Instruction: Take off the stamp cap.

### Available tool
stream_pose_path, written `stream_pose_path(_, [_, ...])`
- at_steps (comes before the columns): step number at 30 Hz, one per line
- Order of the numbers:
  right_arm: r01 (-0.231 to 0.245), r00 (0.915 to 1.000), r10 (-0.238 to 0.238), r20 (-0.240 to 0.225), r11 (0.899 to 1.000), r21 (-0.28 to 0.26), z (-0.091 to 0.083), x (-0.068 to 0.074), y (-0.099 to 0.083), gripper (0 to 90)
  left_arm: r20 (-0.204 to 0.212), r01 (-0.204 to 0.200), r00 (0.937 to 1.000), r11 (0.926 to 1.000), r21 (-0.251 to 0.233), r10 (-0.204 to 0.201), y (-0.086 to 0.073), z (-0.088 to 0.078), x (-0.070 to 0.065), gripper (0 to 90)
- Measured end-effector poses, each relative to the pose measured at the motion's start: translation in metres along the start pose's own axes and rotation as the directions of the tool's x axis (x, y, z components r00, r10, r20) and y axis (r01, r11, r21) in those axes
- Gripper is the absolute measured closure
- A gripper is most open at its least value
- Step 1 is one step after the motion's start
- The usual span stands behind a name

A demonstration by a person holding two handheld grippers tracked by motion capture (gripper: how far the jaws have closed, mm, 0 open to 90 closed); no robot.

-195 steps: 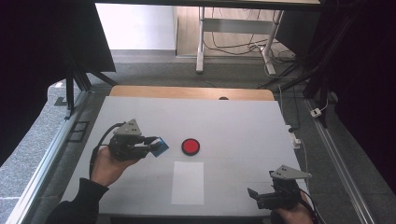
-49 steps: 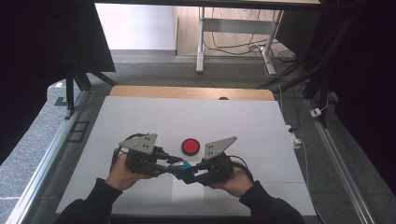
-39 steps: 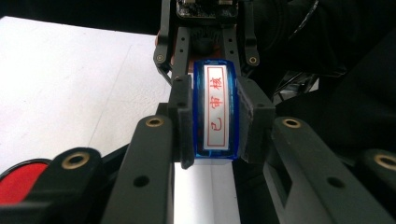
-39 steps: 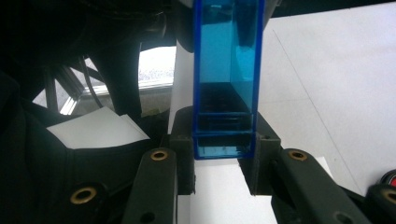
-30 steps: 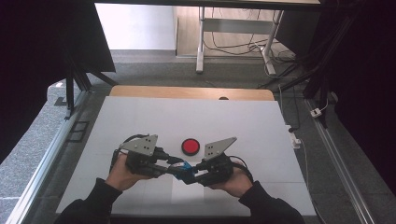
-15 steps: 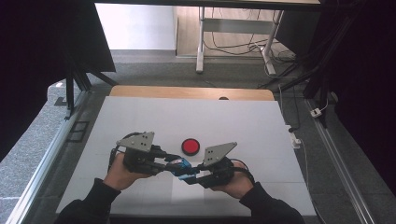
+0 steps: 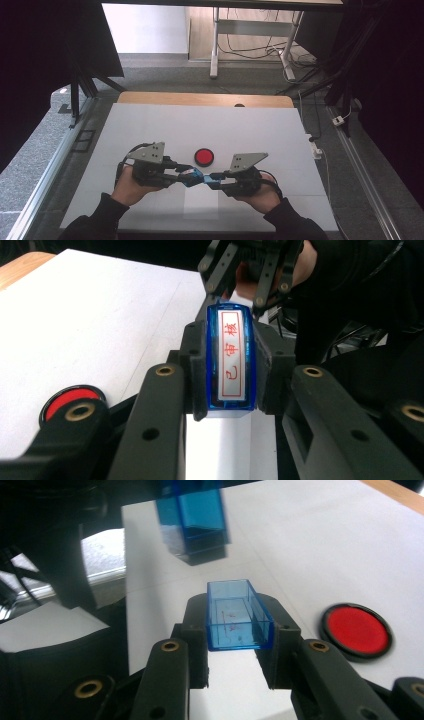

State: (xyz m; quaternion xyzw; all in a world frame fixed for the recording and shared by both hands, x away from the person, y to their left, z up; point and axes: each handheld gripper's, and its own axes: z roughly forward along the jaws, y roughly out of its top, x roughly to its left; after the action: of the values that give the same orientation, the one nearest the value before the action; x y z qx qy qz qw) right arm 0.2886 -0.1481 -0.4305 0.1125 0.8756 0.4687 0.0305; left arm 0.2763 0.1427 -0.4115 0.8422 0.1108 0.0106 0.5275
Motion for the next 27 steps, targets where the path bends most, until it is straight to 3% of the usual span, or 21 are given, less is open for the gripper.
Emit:
stream_pose_path(7, [-0.012, 0.9969, 0.013, 0.078, 1.0, -0.011, -0.014, -0.002, -0.007, 68.5, -0.027, 0.018, 0.9995, 0.9997, 0.014, -0.017, -0.002, 0.001, 0.0, 70.3])
stream_pose_path(12, [-0.044, 0.994, 0.045, 0.1, 0.999, -0.02, -0.019, -0.002, -0.01, 68.5, -0.041, 0.036, 0.9985, 0.9992, 0.013, -0.036, -0.004, 0.0, 0.0, 70.2])
stream_pose_path(21, [-0.097, 0.9806, 0.102, 0.168, 0.995, -0.036, -0.033, -0.003, -0.015, 68.5, -0.064, 0.061, 0.9962, 0.998, 0.019, -0.06, -0.006, 0.0, 0.002, 70.2])
stream_pose_path(27, [-0.129, 0.9732, 0.137, 0.184, 0.99, -0.056, -0.042, -0.002, -0.02, 68.6, -0.069, 0.065, 0.9956, 0.9977, 0.019, -0.064, -0.005, 0.0, 0.001, 70.2])
